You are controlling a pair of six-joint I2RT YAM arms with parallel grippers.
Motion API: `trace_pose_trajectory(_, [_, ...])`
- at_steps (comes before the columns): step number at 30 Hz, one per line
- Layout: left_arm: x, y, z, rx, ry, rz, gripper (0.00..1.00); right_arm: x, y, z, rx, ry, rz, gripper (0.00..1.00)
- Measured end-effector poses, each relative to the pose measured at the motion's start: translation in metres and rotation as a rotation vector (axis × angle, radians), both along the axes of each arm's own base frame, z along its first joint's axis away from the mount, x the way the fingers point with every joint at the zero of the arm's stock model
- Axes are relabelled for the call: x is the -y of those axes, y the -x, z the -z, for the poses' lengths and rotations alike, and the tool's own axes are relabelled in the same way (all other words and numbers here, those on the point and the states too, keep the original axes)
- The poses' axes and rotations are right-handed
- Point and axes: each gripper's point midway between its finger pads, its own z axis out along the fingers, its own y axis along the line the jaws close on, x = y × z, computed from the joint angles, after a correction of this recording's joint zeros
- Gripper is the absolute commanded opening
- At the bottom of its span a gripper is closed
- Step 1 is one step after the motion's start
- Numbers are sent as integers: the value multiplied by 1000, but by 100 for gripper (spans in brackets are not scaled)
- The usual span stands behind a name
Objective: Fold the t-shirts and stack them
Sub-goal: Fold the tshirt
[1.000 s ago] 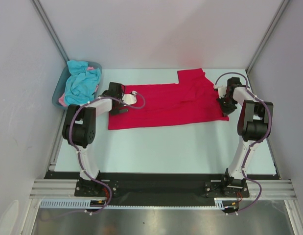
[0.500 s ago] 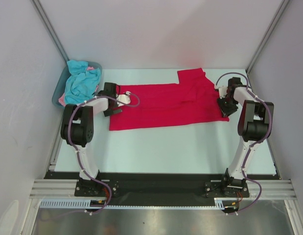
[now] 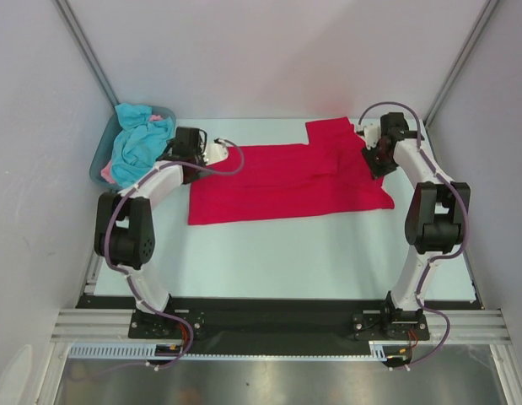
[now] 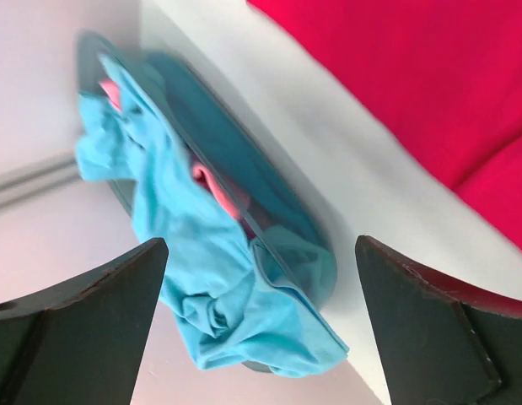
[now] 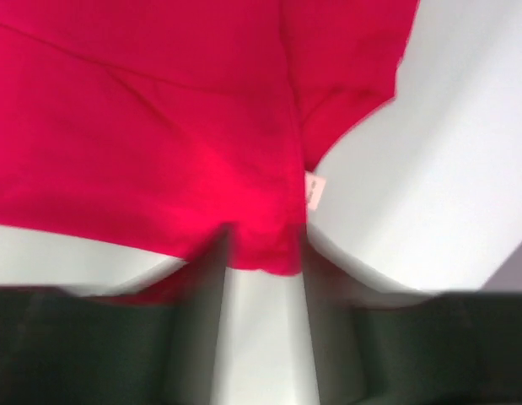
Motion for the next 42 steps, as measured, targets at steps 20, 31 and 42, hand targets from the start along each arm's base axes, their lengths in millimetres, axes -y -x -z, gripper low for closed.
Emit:
trace_pose_trajectory(20, [63,104,65,-356,80,244,100,17,33,36,-116,14,19,0])
trace_pose_trajectory(31, [61,108,90,-429,55,255,100,43,41,63,-173,17,80,0])
trace_pose_trajectory(42, [60,101,97,-445,41,263,100,42,41,73,-197,17,74,0])
